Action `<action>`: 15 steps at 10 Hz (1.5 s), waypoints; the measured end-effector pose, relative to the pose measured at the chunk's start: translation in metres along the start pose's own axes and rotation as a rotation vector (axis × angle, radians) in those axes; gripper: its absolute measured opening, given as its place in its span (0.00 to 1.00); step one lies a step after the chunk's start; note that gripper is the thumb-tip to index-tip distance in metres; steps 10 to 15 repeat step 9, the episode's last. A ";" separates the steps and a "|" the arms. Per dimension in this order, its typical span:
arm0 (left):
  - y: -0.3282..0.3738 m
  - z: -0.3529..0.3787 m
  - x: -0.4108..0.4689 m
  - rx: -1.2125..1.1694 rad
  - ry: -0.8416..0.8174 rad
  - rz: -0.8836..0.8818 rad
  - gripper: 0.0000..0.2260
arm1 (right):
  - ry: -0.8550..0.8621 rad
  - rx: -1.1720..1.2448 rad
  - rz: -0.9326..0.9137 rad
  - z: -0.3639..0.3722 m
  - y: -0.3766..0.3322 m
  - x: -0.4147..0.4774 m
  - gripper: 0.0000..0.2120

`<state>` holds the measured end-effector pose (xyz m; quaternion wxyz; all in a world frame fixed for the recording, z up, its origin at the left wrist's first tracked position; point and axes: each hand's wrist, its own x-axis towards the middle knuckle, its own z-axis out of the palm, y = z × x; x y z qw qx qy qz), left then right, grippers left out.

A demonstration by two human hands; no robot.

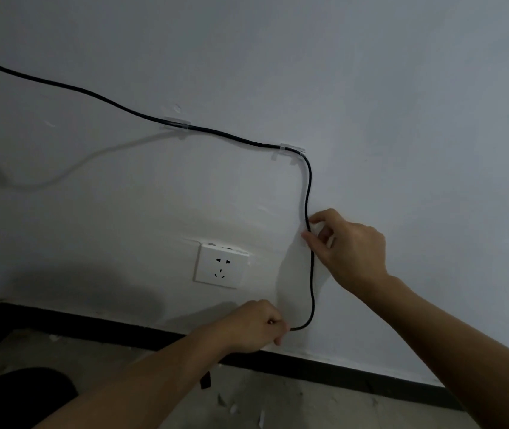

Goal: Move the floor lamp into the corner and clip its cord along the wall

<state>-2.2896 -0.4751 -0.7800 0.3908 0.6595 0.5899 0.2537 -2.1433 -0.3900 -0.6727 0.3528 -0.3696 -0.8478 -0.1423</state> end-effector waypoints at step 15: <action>-0.047 -0.055 -0.023 0.074 0.489 -0.101 0.10 | -0.450 0.635 0.480 0.021 -0.048 -0.024 0.12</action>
